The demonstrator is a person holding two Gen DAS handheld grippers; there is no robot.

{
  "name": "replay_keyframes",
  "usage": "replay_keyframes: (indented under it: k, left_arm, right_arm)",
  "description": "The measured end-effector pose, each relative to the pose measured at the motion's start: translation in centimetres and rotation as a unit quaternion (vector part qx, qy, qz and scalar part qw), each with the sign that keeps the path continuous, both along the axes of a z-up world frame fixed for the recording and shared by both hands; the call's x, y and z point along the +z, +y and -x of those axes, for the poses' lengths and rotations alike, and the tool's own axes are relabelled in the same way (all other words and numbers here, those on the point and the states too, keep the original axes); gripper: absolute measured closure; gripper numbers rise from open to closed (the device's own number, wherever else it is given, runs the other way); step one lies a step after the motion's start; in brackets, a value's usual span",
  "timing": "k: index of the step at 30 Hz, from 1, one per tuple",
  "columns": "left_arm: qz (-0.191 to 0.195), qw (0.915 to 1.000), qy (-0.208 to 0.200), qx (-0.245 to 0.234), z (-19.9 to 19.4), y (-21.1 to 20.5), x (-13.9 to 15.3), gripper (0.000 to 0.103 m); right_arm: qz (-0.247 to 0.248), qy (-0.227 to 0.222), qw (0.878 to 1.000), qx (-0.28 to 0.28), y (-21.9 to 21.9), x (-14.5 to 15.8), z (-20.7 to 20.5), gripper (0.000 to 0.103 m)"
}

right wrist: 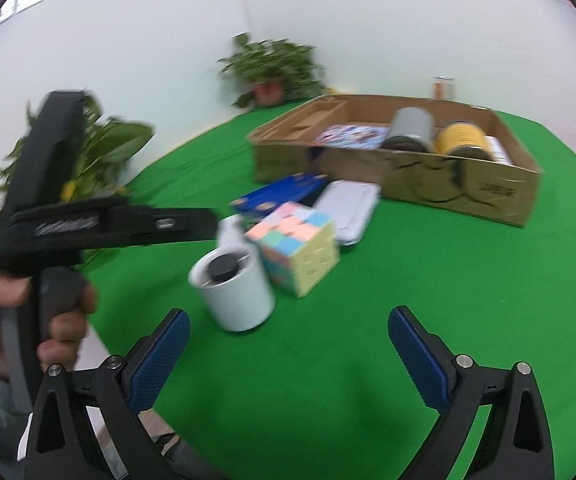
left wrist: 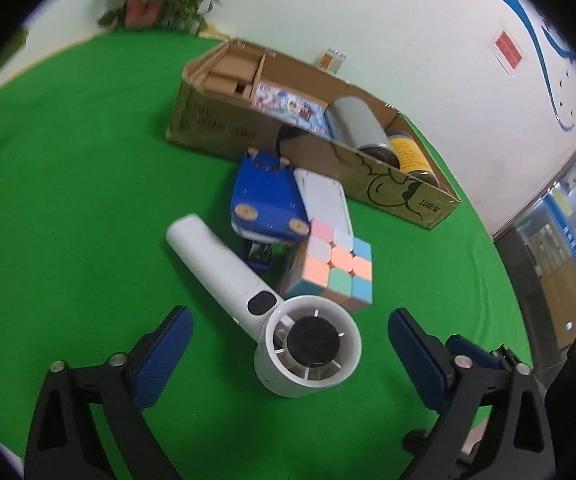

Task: Organize rigid objects
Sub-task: 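Move the left tool to the white handheld fan and grasp it, then lift the white fan off the table with the left tool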

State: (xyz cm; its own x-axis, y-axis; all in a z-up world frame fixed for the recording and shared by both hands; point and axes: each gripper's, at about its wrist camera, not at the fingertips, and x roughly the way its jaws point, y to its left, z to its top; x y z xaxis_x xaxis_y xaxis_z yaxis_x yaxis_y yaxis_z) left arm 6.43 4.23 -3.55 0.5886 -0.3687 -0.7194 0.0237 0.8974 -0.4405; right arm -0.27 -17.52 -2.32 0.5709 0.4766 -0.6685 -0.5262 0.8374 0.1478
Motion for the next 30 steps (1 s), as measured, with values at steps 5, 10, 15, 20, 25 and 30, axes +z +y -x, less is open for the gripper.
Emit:
replay_keyframes:
  k: [5,10,15,20,25,30]
  left_arm:
    - [0.063,0.9971,0.034,-0.025,-0.9,-0.1,-2.5,0.037]
    - [0.099,0.9923,0.047,-0.058,-0.5,-0.9,-3.4,0.046]
    - [0.104,0.9894,0.049,-0.088,0.1,-1.9,-3.4,0.046]
    - [0.119,0.9857,0.053,-0.107,0.3,-1.8,-3.5,0.046]
    - [0.118,0.9809,0.061,-0.142,1.1,-3.7,-3.7,0.046]
    - [0.102,0.9754,0.071,-0.182,2.5,-6.9,-3.2,0.046]
  right_arm:
    - [0.024,0.015,0.999,0.023,1.8,-1.5,-0.8,0.024]
    - [0.022,0.026,0.999,0.028,2.0,-2.6,-1.6,0.033]
    - [0.025,0.030,0.999,0.032,1.4,-3.3,-2.6,0.036]
    - [0.041,0.023,0.997,0.065,2.3,-3.2,-3.1,0.036]
    - [0.058,0.020,0.996,0.064,3.1,-3.4,-2.4,0.044]
    - [0.043,0.045,0.997,0.038,0.6,-3.3,-0.9,0.046]
